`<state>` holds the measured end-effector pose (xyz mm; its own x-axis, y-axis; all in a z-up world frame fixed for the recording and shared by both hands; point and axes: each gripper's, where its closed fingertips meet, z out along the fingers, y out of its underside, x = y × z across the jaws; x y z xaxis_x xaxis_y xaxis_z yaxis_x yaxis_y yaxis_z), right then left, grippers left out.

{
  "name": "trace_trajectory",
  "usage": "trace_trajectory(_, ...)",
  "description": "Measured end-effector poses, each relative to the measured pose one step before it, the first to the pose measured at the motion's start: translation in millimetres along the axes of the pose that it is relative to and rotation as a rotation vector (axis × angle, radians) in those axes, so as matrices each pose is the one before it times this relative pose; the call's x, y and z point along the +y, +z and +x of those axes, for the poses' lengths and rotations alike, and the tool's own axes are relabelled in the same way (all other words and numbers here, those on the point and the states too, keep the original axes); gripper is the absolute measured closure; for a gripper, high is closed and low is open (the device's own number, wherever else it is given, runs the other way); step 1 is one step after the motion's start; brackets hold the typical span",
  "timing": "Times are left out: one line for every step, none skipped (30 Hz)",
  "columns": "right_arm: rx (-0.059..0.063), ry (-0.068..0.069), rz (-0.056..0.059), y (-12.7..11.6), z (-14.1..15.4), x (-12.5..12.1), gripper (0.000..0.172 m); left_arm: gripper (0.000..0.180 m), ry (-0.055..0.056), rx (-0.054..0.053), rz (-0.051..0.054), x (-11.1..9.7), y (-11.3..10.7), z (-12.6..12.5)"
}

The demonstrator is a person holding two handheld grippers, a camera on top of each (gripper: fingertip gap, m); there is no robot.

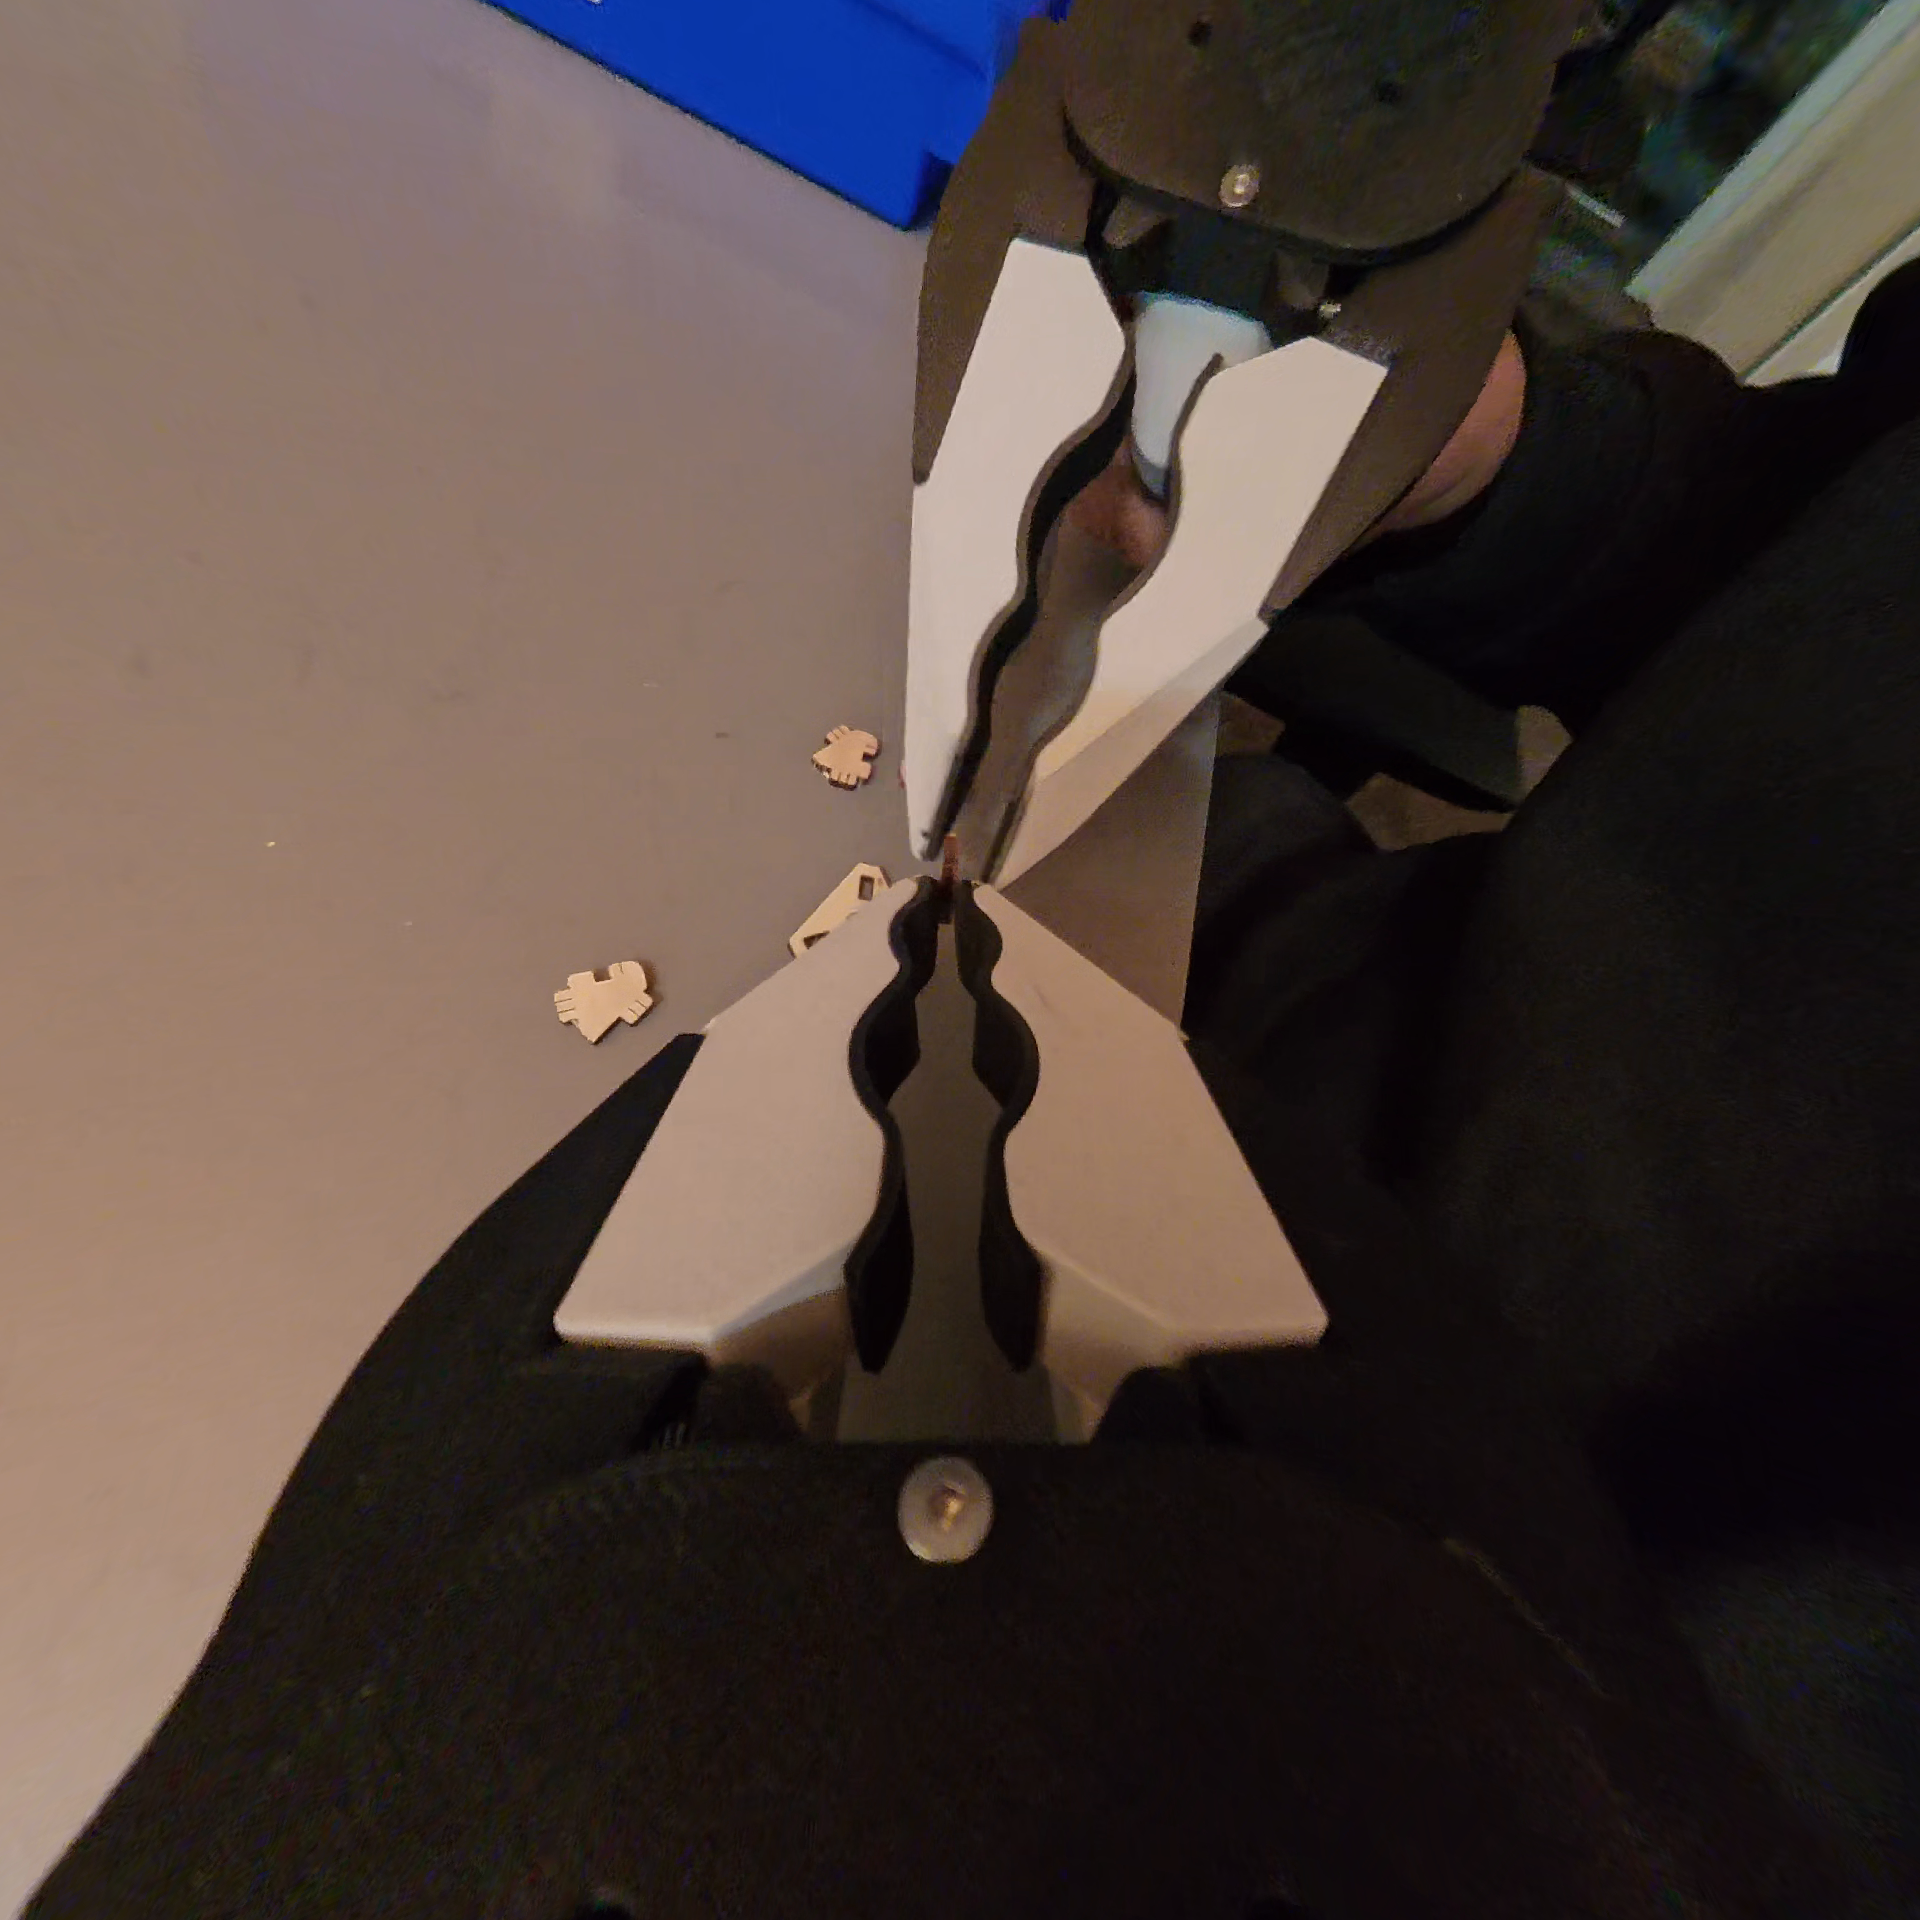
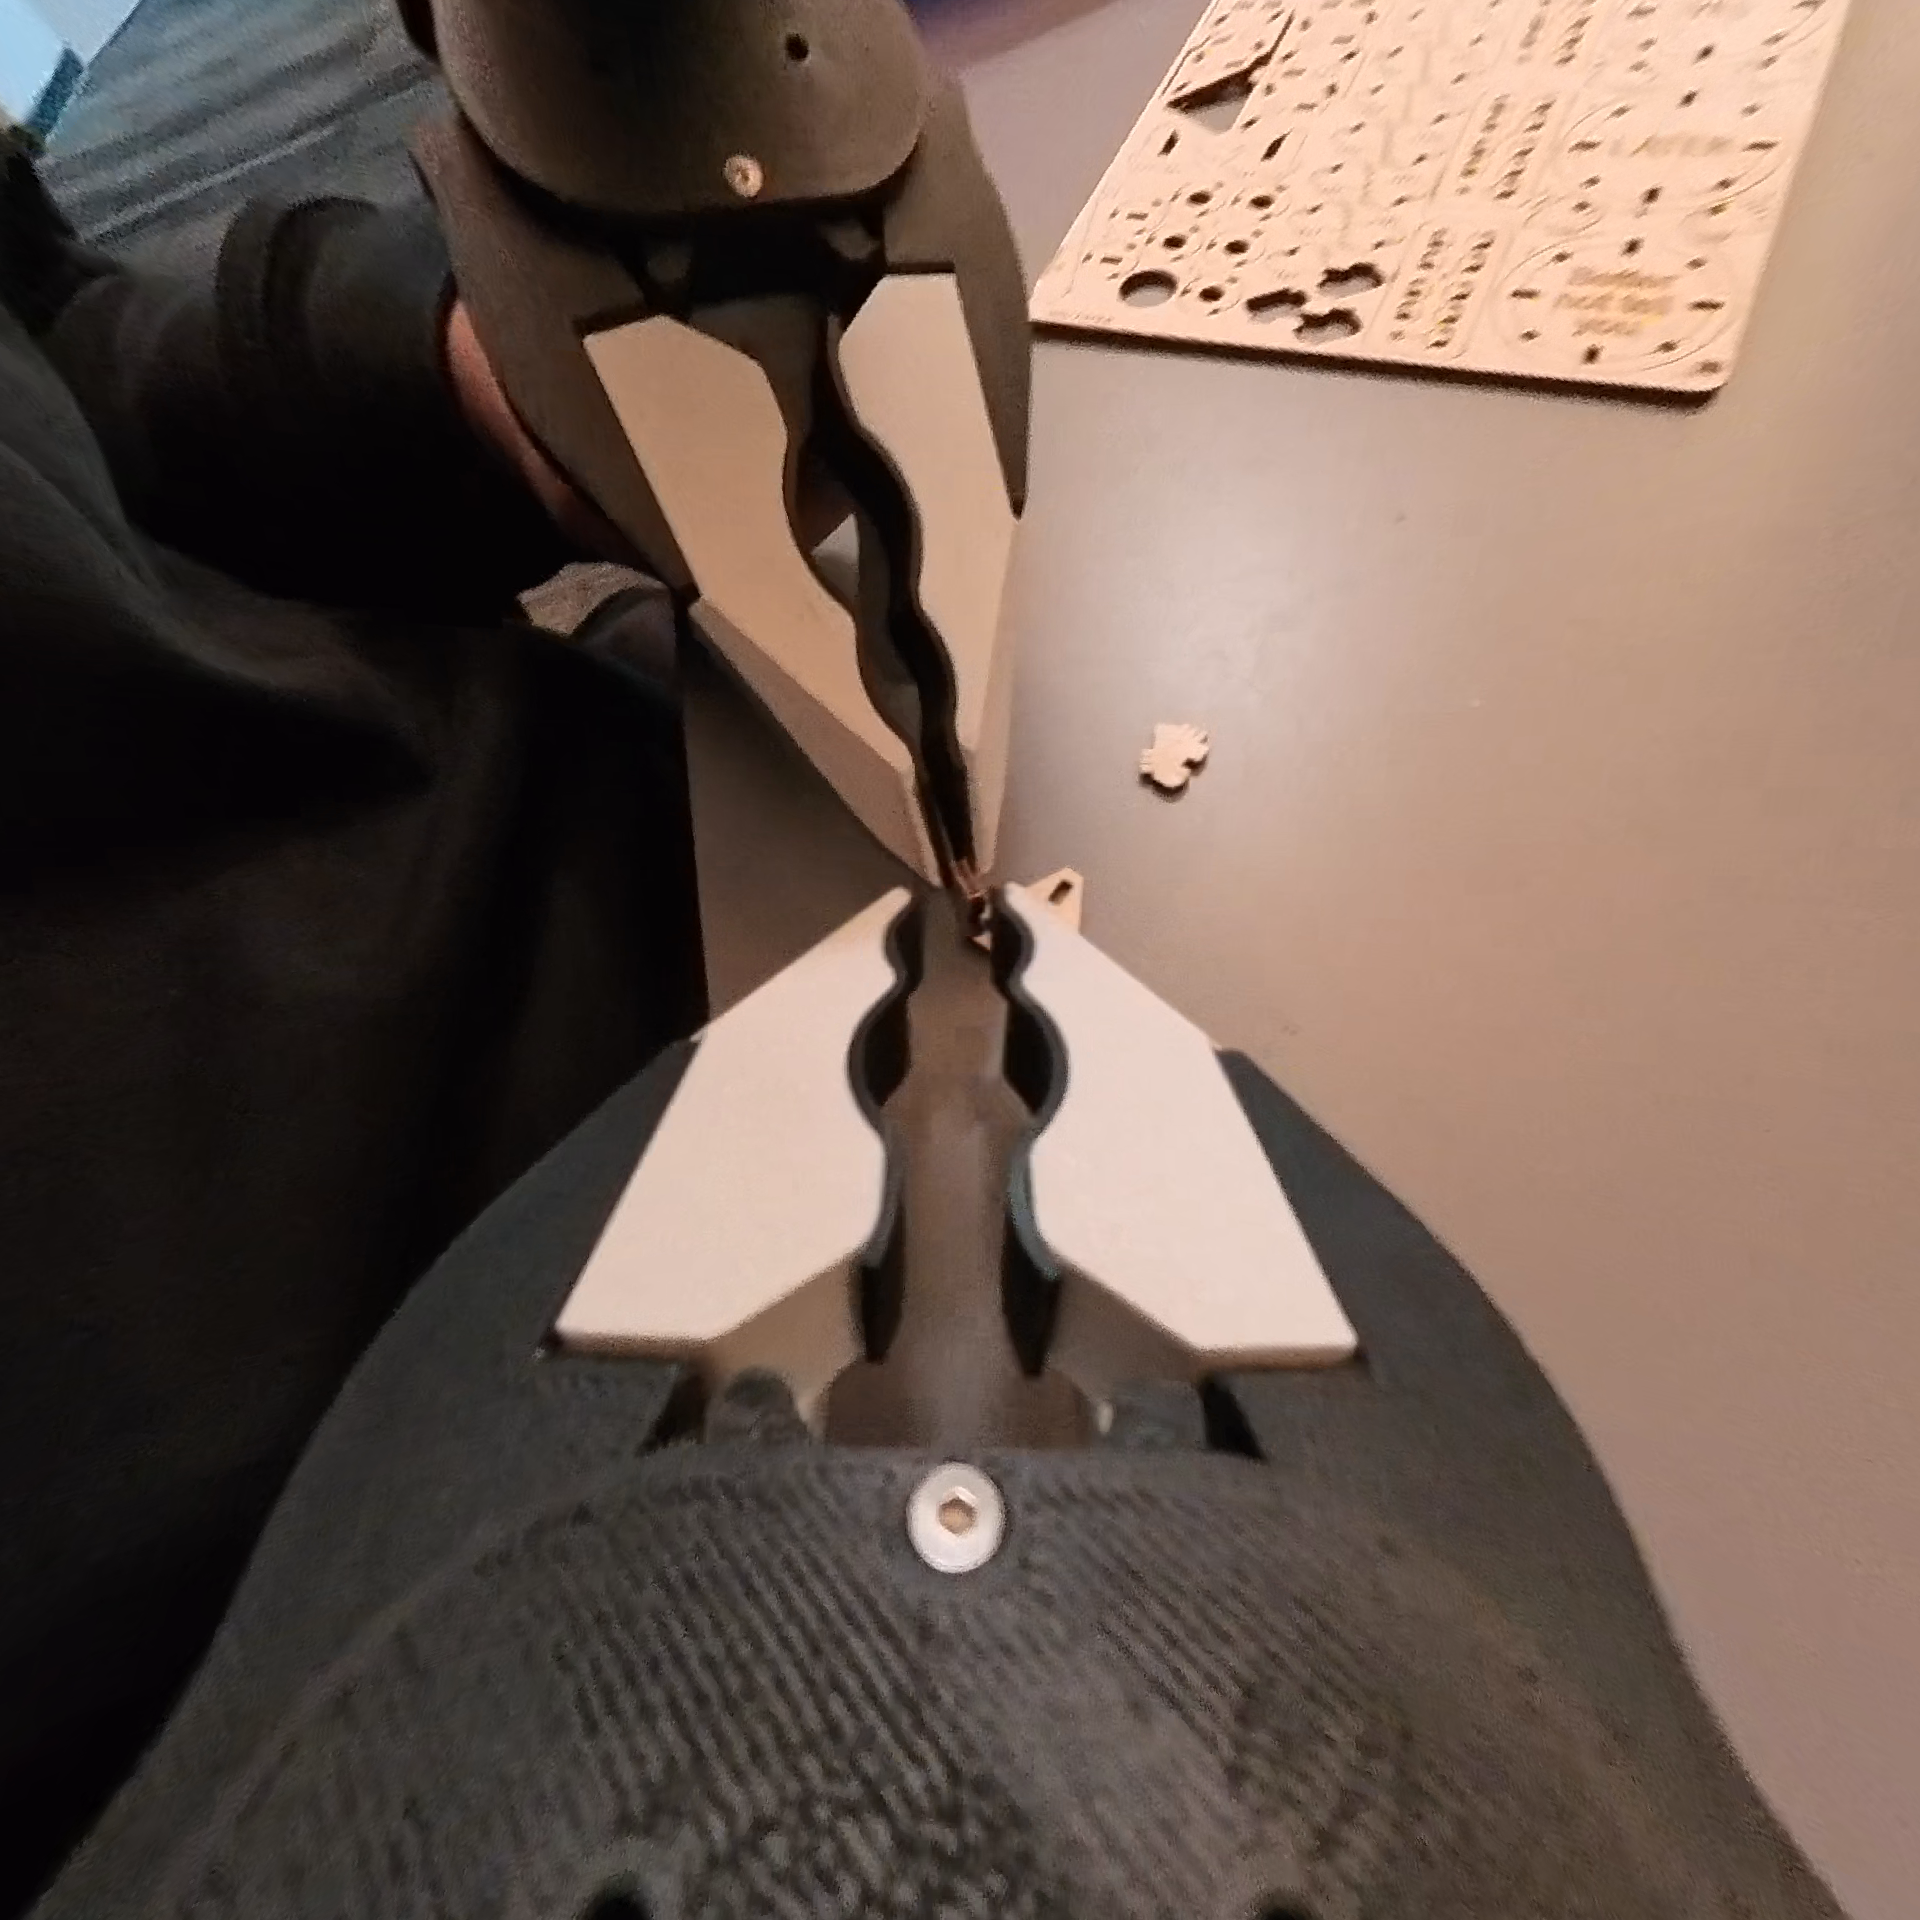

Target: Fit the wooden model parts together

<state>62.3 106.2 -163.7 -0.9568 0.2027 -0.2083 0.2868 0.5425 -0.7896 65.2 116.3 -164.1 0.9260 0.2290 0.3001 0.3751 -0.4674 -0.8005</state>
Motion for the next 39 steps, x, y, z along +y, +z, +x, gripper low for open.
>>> trace_trajectory(0.0033,-0.0068,-0.014,1.01,-0.4,1.97,0.167,0.18,0.0062,0.0043,-0.0024,1.1,-0.33,0.61)
trace_trajectory(0.006,-0.0106,-0.0104,0.34,-0.36,1.38,0.171,0.18,-0.0031,0.0042,0.0045,0.24,-0.08,0.11)
trace_trajectory(0.0068,-0.0024,-0.0025,0.12,-0.19,0.17,0.171,0.18,-0.0113,0.0046,0.0095,-0.08,-0.11,-0.18)
trace_trajectory(0.011,0.007,0.0014,-0.46,1.25,-0.33,0.171,0.179,-0.0161,-0.0032,0.0147,-0.8,-0.4,-1.55)
trace_trajectory(0.0171,0.0193,0.0046,-0.97,3.22,-0.28,0.171,0.179,-0.0196,-0.0186,0.0176,-1.47,-1.8,-3.69)
trace_trajectory(0.0184,0.03,0.0112,-1.31,4.47,-0.52,0.171,0.175,-0.0149,-0.0221,0.0235,-2.49,-3.03,-4.23)
trace_trajectory(0.016,0.0416,0.0237,-1.6,4.68,-1.71,0.171,0.172,-0.0155,-0.0187,0.0203,-2.03,-3.4,-3.69)
trace_trajectory(0.0113,0.0548,0.0349,-1.39,4.17,-2.94,0.171,0.172,-0.0227,-0.0171,0.0103,-0.11,-2.56,-3.6)
trace_trajectory(0.0047,0.063,0.037,-0.49,2.96,-2.96,0.172,0.171,-0.0352,-0.0073,-0.0027,2.11,-0.99,-2.09)
trace_trajectory(0.0013,0.0657,0.0332,0.5,2.02,-2.16,0.171,0.169,-0.0431,0.0094,-0.0138,4.17,0.44,0.75)
trace_trajectory(-0.0009,0.0643,0.0272,1.1,1.22,-1.01,0.172,0.165,-0.0414,0.0199,-0.0131,4.31,1.25,3.02)
trace_trajectory(-0.0075,0.0636,0.0203,1.74,-0.07,-0.27,0.172,0.161,-0.0365,0.0221,-0.0068,3.81,1.18,4.24)
trace_trajectory(-0.0137,0.0615,0.0151,2.01,-1.29,0.18,0.172,0.158,-0.0258,0.0184,0.0075,1.87,0.35,4.42)
trace_trajectory(-0.008,0.0532,0.0063,1.96,-0.66,0.86,0.172,0.158,-0.0101,0.0104,0.0253,-0.36,-1.2,3.68)
trace_trajectory(0.0088,0.0388,-0.0009,1.47,1.03,1.27,0.172,0.158,0.0001,0.0024,0.0366,-2.23,-3.03,2.16)
trace_trajectory(0.0245,0.0226,-0.0057,1.26,2.4,1.44,0.172,0.158,0.0029,-0.0034,0.0458,-3.89,-4.96,0.43)
trace_trajectory(0.0288,0.0142,-0.0098,1.14,1.98,1.45,0.172,0.158,0.0007,-0.0023,0.053,-5.42,-6.64,-0.69)
trace_trajectory(0.0253,0.0127,-0.0128,1.31,0.86,1.25,0.172,0.158,-0.0031,0.0062,0.0557,-6.11,-7.68,-0.57)
trace_trajectory(0.024,0.0109,-0.0141,1.46,0.25,0.85,0.172,0.158,-0.0037,0.0154,0.0549,-6.25,-8.38,0.41)
trace_trajectory(0.0249,0.0061,-0.0125,1.61,0.13,0.49,0.172,0.159,-0.0045,0.01,0.0519,-6.15,-8.64,-0.74)
trace_trajectory(0.0305,-0.0013,-0.015,1.58,0.67,0.89,0.172,0.16,-0.0069,-0.001,0.048,-6.0,-8.78,-2.54)
trace_trajectory(0.0461,-0.0051,-0.0138,0.83,2.8,1.45,0.172,0.161,-0.0117,-0.0051,0.0433,-5.7,-8.69,-3.46)
trace_trajectory(0.0421,0.0012,-0.0005,-0.14,1.77,0.8,0.172,0.162,-0.0125,-0.0087,0.0384,-5.59,-8.43,-4.1)
trace_trajectory(0.0228,0.012,0.0097,-0.54,-1.26,-0.19,0.172,0.163,-0.0108,-0.0146,0.0341,-5.44,-8.31,-5.24)
trace_trajectory(0.0168,0.0144,0.0119,-0.46,-2.4,-0.34,0.172,0.165,-0.0104,-0.0162,0.0312,-5.54,-8.08,-5.93)
trace_trajectory(0.0244,0.0088,0.0127,-0.32,-1.4,-0.55,0.172,0.166,-0.013,-0.012,0.0292,-5.56,-7.78,-5.89)
trace_trajectory(0.0318,0.0038,0.0108,-0.04,-0.49,-0.62,0.172,0.167,-0.0167,-0.0087,0.0239,-5.1,-7.08,-5.45)
trace_trajectory(0.035,-0.0008,0.0116,0.18,-0.29,-1.47,0.172,0.168,-0.0207,-0.0031,0.0187,-4.32,-6.26,-4.61)
trace_trajectory(0.042,-0.0067,0.0092,0.61,0.42,-1.56,0.172,0.17,-0.023,0.001,0.0177,-3.82,-5.24,-3.85)
trace_trajectory(0.0508,-0.0167,0.0038,0.93,1.62,-1.04,0.172,0.171,-0.0244,0.0034,0.0165,-3.37,-4.2,-3.23)
trace_trajectory(0.0599,-0.0283,-0.0074,1.19,2.84,0.46,0.172,0.172,-0.0227,0.0095,0.0126,-2.58,-3.36,-1.95)
trace_trajectory(0.0601,-0.037,-0.0171,1.16,2.94,1.87,0.172,0.172,-0.0201,0.0117,0.0071,-1.73,-2.57,-1.27)
trace_trajectory(0.0505,-0.0366,-0.0197,0.89,1.27,1.89,0.172,0.173,-0.0185,0.0074,0.0024,-1.2,-2.02,-1.59)
trace_trajectory(0.0334,-0.0317,-0.0169,0.41,-0.97,1.06,0.172,0.174,-0.0179,0.007,0.0013,-0.92,-1.81,-1.47)
trace_trajectory(0.0248,-0.0264,-0.0118,0.08,-1.9,-0.08,0.172,0.174,-0.0167,0.0107,0.0044,-1.31,-1.76,-0.75)
trace_trajectory(0.0217,-0.022,-0.0051,-0.32,-1.69,-1.08,0.172,0.175,-0.0144,0.009,0.0071,-1.64,-1.76,-0.71)
trace_trajectory(0.015,-0.0178,0.0027,-0.56,-1.98,-2.32,0.172,0.176,-0.0119,0.0063,0.0061,-1.5,-1.46,-0.7)
trace_trajectory(0.0087,-0.0134,0.0024,-0.46,-2.19,-1.98,0.172,0.176,-0.0096,0.0062,0.0038,-1.02,-1.29,-0.32)
trace_trajectory(0.0075,-0.009,-0.0034,-0.01,-1.67,-0.58,0.172,0.176,-0.0083,0.0048,0.0013,-0.55,-0.79,-0.42)
